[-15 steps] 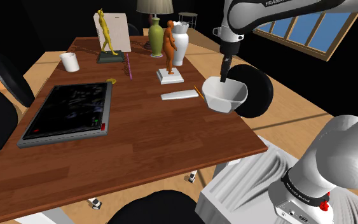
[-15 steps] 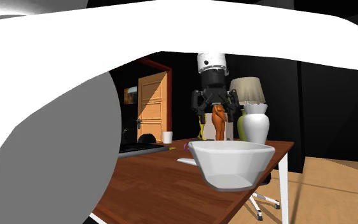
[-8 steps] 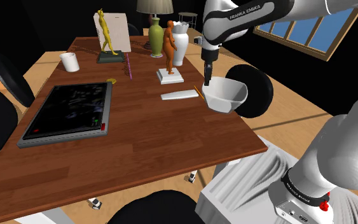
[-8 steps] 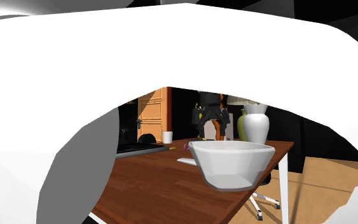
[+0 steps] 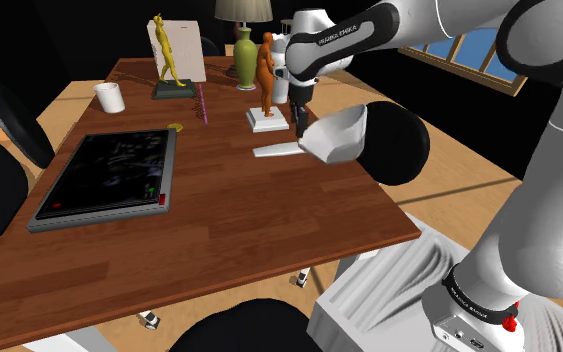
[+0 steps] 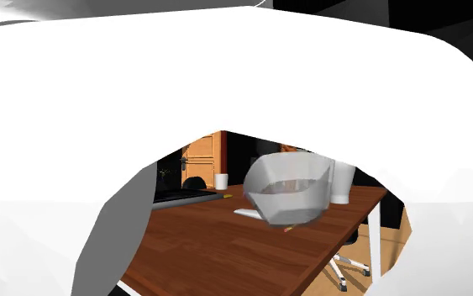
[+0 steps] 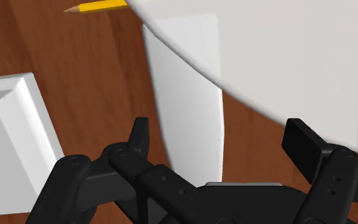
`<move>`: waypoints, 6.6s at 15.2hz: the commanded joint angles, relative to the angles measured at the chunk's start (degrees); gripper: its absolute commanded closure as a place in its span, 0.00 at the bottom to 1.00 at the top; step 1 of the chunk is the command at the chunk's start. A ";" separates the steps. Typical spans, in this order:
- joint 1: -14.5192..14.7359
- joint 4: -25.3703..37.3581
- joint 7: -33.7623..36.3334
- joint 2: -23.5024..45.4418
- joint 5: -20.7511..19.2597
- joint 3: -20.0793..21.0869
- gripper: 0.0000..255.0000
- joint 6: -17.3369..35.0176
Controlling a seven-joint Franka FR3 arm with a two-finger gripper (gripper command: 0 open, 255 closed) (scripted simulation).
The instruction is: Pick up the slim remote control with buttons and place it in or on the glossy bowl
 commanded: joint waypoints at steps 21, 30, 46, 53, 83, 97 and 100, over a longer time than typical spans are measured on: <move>-0.31 4.69 -7.35 12.23 2.21 2.47 1.00 5.66; -0.22 5.70 -7.19 11.92 2.12 2.47 1.00 4.35; -0.06 11.65 -6.81 7.31 1.40 2.15 1.00 -6.18; -0.06 15.43 -6.71 6.16 1.22 2.07 1.00 -11.10; -5.18 -19.97 -14.59 -30.75 -5.32 -2.99 1.00 -12.01; -5.29 -27.75 -14.69 -28.41 -5.34 -3.62 1.00 -1.91; -5.30 -27.74 -14.69 -28.40 -5.34 -3.61 1.00 -1.91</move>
